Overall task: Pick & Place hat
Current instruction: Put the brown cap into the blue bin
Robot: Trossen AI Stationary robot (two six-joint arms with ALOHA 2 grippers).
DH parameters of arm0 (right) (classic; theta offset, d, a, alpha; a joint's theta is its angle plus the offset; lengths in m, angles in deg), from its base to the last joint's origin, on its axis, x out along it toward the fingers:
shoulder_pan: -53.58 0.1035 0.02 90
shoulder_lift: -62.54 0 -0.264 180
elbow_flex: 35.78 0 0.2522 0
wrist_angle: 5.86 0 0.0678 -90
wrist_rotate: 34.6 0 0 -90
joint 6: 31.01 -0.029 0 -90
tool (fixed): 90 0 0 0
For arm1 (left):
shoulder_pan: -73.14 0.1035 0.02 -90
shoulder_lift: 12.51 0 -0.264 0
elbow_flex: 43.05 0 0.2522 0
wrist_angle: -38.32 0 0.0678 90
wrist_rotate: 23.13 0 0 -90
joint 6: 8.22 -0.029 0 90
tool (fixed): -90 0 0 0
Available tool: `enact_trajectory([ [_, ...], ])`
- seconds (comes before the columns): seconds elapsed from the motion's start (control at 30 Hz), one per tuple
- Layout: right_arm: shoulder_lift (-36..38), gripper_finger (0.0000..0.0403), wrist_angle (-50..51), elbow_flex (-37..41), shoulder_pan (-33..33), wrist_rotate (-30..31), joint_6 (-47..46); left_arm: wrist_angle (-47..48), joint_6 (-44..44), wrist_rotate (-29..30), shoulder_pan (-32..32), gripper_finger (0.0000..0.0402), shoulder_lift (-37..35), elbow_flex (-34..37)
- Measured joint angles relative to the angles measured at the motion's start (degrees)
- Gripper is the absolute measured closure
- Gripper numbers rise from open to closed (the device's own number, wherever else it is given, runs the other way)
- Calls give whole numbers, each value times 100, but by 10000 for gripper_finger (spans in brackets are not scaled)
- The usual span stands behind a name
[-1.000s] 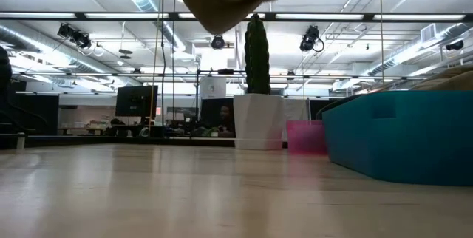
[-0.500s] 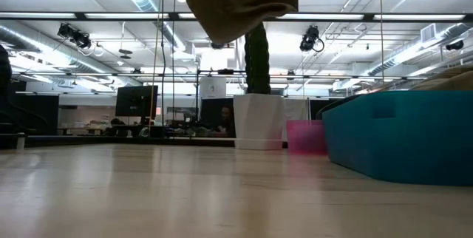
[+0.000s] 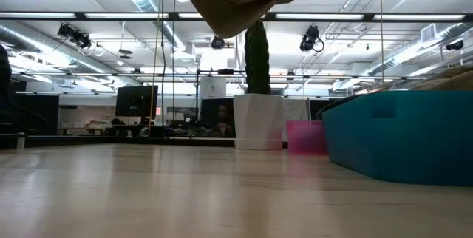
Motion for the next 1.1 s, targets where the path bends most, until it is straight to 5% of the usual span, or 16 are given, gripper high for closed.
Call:
enact_trajectory([
  [0.27, -1, 174, -37, 0, -19, 3, 145, 35, 43, -218, 14, 389, 125, 10],
  [0.6, -1, 383, -52, 0, -19, -170, 808, -1, 52, -256, 12, 386, 213, 7],
  [0.73, 1, 373, -111, 0, -19, -197, 882, 8, 333, -256, 12, 381, 213, 7],
  [1.1, 3, 386, -402, 0, -19, -212, 1215, 833, 2477, -249, -74, 284, 196, 4],
])
